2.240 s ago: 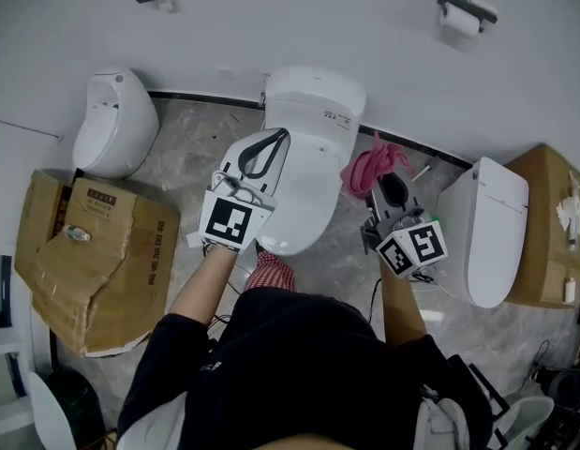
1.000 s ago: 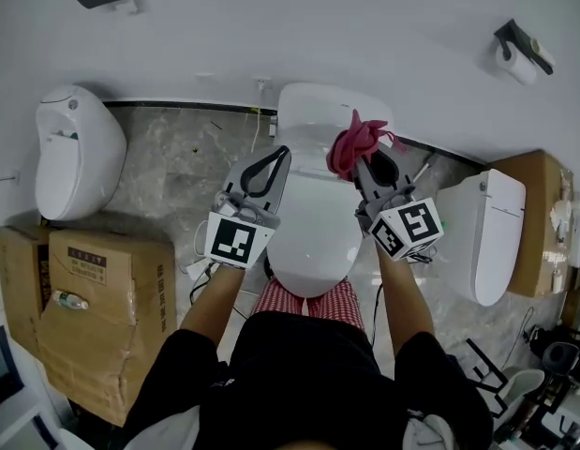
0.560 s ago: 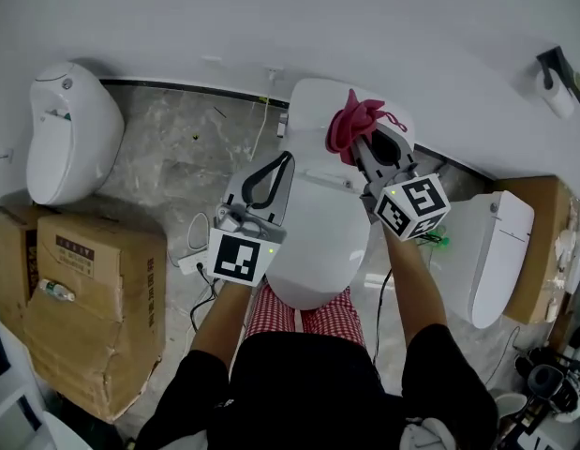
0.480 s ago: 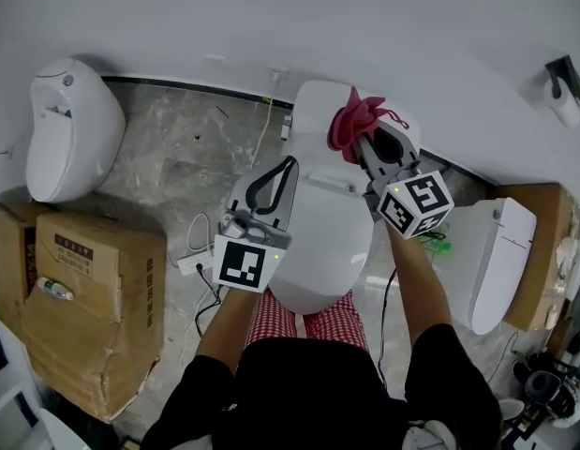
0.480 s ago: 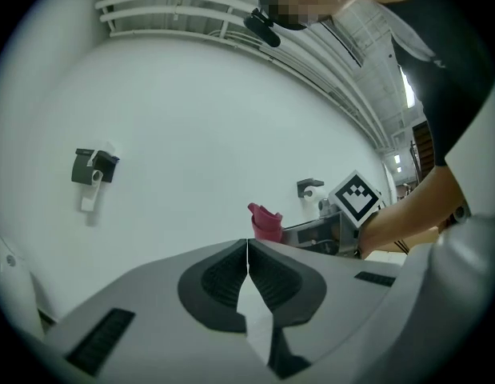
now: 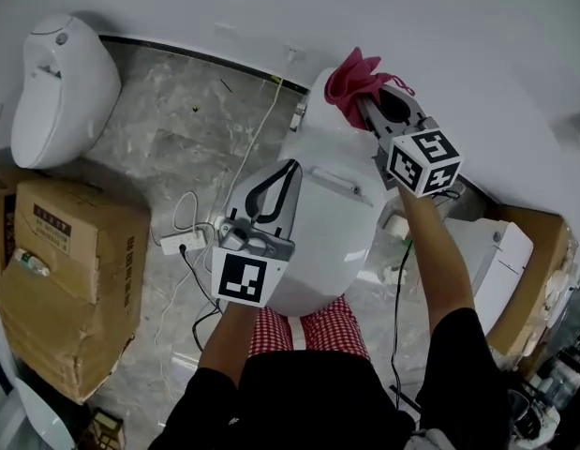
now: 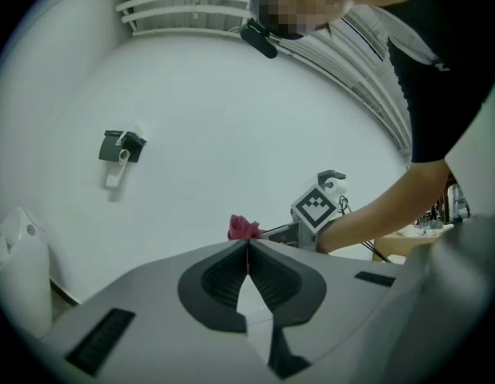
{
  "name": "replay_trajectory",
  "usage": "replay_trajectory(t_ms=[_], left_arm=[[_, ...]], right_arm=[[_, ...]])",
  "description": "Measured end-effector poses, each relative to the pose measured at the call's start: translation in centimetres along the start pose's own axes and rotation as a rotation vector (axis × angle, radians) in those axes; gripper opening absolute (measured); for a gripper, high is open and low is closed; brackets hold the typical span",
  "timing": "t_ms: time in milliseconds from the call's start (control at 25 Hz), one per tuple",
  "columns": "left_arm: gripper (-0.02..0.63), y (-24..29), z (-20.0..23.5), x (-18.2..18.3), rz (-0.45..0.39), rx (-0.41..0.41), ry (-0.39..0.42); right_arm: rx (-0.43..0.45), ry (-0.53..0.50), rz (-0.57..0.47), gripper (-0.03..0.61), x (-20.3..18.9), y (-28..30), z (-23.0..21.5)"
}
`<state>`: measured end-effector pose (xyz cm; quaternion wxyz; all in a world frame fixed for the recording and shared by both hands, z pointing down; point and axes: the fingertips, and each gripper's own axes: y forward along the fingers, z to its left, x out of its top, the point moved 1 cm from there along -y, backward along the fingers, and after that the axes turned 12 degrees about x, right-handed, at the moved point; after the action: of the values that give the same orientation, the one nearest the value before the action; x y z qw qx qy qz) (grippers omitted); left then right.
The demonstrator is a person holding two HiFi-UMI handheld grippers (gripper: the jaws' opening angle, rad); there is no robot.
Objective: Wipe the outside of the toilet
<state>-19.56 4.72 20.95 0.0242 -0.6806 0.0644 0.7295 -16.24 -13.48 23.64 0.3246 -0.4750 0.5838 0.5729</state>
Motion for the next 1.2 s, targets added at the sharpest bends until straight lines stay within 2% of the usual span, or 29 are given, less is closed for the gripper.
replay_trajectory(t_ms=[120, 400, 560, 760, 880, 1040, 1200], left_arm=[[0.011, 0.2, 0.2, -0.8, -0.001, -0.003, 0.014], [0.011, 0.1, 0.7, -2.9, 0.019, 0.023, -0.013], [0.011, 0.4, 1.0, -3.8, 0.035, 0.031, -0.046], [0.011, 0.5, 1.5, -4.4, 0.041, 0.035, -0.064], [0.011, 0.4, 1.9, -4.8, 0.050, 0.047, -0.085], [0.011, 0.3, 1.7, -4.7, 0.046, 0.045, -0.091], [0.011, 0.5, 1.0, -5.0, 0.060, 0.026, -0.079]], right_arm=[[-0.007, -0.029, 0.078, 0.055, -1.2, 1.8, -1.9], [-0.002, -0.096, 0.315, 0.055, -4.5, 5.9, -4.7], [-0.011, -0.097, 0.437, 0.055, -6.7, 7.9, -5.7], [-0.075, -0.071, 0.537, 0.055, -9.4, 9.1, -7.1], [-0.092, -0.125, 0.585, 0.055, -9.7, 9.8, -7.4], [-0.109, -0.288, 0.617, 0.055, -10.7, 10.7, -8.0], [-0.116, -0.344, 0.633, 0.055, -10.6, 10.8, -8.2]])
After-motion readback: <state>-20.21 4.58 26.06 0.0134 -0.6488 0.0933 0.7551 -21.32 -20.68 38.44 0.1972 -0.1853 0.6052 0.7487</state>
